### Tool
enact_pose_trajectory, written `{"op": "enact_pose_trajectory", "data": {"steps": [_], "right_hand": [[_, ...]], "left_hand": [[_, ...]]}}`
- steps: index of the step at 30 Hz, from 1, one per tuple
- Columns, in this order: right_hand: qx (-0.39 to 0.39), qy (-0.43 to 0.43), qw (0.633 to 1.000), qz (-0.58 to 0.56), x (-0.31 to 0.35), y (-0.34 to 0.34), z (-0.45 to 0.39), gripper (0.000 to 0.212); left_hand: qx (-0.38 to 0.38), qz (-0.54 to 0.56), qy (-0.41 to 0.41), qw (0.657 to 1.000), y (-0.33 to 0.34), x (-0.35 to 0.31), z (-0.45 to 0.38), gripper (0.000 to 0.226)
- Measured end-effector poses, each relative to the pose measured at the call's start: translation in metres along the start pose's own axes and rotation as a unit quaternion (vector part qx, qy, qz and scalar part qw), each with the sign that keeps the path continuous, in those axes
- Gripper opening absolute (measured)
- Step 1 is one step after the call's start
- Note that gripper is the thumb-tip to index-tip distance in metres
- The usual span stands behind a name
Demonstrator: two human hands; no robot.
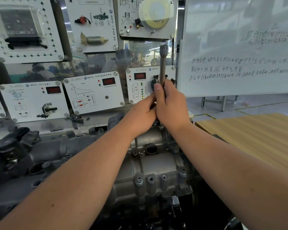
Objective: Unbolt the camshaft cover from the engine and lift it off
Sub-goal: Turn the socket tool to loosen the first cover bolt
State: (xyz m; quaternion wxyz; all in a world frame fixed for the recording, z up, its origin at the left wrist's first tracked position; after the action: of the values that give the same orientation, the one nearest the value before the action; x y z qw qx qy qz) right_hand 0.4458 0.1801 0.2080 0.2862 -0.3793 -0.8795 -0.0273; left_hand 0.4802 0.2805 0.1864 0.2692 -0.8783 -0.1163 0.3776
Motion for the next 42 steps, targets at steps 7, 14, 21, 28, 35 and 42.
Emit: {"op": "enact_pose_trajectory", "data": {"steps": [7,14,21,28,35,42], "right_hand": [[0.025,0.015,0.999,0.023,-0.0016,0.0026,-0.0005,0.034],[0.022,-0.008,0.999,0.032,0.0032,0.0013,0.0009,0.022],[0.014,0.010,1.000,0.017,0.0007,0.0004,-0.0002,0.029],[0.036,-0.006,0.999,0.017,0.0046,0.0023,0.0011,0.029],[0.011,-0.001,1.000,0.020,0.0018,0.0006,-0.0008,0.027],[0.023,0.004,1.000,0.001,0.0017,0.0026,0.0003,0.023]], "left_hand": [[-0.007,-0.016,-0.009,1.000,-0.0011,0.0004,-0.0024,0.025],[-0.011,-0.004,-0.011,1.000,-0.0023,0.0017,-0.0033,0.030],[0.004,0.003,-0.007,1.000,-0.0005,-0.0004,0.0005,0.033],[-0.018,-0.016,0.004,1.000,-0.0036,-0.0018,-0.0024,0.033],[0.006,0.009,-0.003,1.000,0.0007,0.0013,-0.0002,0.037],[-0.007,-0.014,0.011,1.000,-0.0029,-0.0047,-0.0007,0.027]]}}
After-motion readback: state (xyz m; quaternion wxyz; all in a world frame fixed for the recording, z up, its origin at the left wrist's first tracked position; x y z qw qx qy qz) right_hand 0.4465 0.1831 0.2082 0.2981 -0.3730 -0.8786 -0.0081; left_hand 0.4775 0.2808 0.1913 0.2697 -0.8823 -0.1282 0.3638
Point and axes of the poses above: each hand's wrist, its own z-axis away from the middle knuckle, its own y-axis out of the palm, x = y × z, the point moved 7 cm from there along -z, towards the middle knuckle, and after that the axes turned 5 degrees about -x, right-handed, at the moved point
